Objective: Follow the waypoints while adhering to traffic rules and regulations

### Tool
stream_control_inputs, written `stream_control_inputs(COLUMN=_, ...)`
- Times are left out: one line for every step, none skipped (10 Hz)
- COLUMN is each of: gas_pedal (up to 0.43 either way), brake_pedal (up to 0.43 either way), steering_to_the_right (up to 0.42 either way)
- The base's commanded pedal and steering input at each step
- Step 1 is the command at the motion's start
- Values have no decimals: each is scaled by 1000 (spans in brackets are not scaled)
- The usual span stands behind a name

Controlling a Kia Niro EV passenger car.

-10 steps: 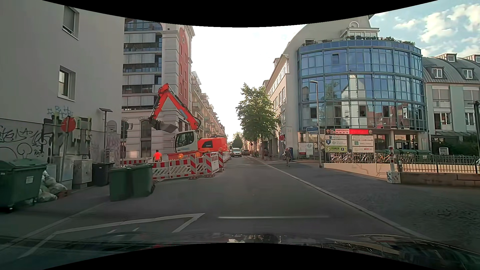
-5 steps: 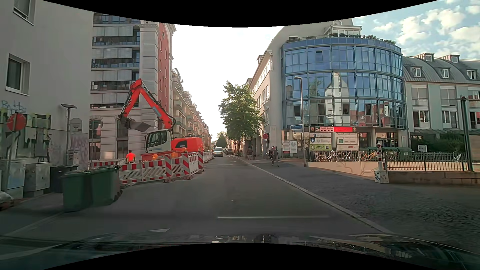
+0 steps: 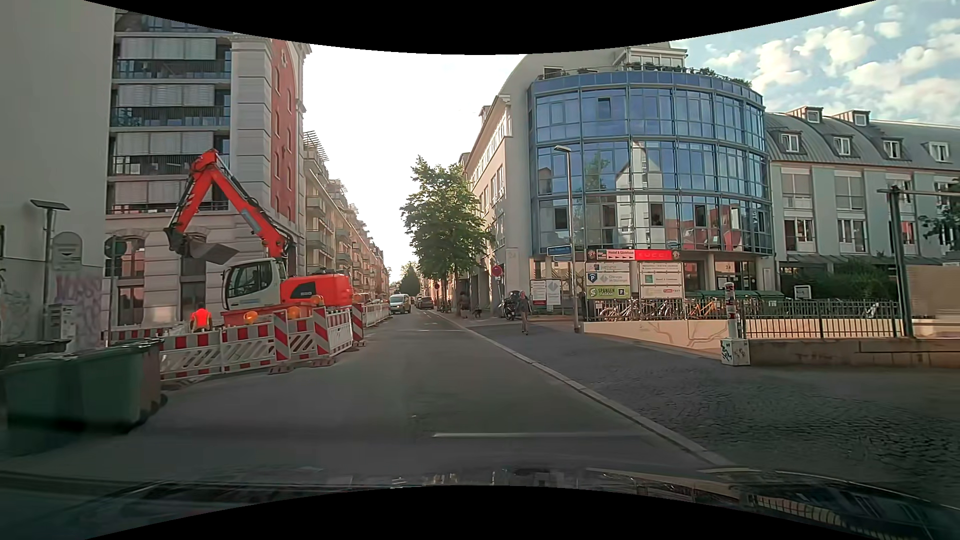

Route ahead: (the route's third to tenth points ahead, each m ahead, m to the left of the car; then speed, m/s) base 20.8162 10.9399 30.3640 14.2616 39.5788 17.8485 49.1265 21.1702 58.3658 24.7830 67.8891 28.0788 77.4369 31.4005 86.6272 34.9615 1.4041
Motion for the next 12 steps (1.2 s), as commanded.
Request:
stream_control_inputs(gas_pedal=0, brake_pedal=134, steering_to_the_right=372)
stream_control_inputs(gas_pedal=0, brake_pedal=140, steering_to_the_right=359)
stream_control_inputs(gas_pedal=0, brake_pedal=140, steering_to_the_right=342)
stream_control_inputs(gas_pedal=0, brake_pedal=134, steering_to_the_right=327)
stream_control_inputs(gas_pedal=0, brake_pedal=140, steering_to_the_right=304)
stream_control_inputs(gas_pedal=0, brake_pedal=128, steering_to_the_right=277)
stream_control_inputs(gas_pedal=0, brake_pedal=79, steering_to_the_right=244)
stream_control_inputs(gas_pedal=0, brake_pedal=0, steering_to_the_right=191)
stream_control_inputs(gas_pedal=0, brake_pedal=0, steering_to_the_right=150)
stream_control_inputs(gas_pedal=0, brake_pedal=0, steering_to_the_right=94)
stream_control_inputs(gas_pedal=79, brake_pedal=0, steering_to_the_right=40)
stream_control_inputs(gas_pedal=197, brake_pedal=0, steering_to_the_right=3)
